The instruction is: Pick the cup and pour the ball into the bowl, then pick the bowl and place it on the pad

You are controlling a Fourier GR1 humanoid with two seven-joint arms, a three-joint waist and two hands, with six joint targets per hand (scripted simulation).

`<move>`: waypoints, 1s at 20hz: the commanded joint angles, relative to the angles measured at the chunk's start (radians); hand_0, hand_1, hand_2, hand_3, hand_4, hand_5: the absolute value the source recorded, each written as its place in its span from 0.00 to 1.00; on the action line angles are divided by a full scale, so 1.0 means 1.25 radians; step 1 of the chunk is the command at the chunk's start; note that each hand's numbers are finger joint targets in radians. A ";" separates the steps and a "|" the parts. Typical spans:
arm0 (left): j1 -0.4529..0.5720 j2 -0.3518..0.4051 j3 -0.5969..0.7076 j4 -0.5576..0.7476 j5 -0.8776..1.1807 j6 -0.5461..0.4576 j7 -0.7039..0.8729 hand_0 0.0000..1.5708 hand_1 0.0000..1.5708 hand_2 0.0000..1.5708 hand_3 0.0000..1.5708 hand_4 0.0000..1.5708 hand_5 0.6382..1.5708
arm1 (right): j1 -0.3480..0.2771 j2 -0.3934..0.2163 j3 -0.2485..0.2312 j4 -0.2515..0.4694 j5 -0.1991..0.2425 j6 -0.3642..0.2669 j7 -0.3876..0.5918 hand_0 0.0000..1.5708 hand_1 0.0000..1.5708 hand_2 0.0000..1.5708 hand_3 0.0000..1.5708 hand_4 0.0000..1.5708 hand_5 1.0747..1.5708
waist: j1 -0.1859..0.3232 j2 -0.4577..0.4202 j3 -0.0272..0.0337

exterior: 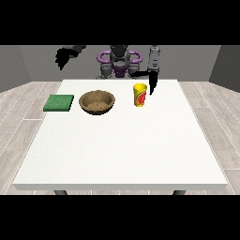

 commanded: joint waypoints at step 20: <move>-0.160 0.020 0.106 0.484 -0.058 0.160 -0.309 0.81 0.81 1.00 1.00 0.85 0.91 | -0.069 -0.145 -0.110 0.049 -0.144 0.138 0.033 0.00 0.00 0.00 0.05 0.41 0.99 | -0.102 0.053 -0.0004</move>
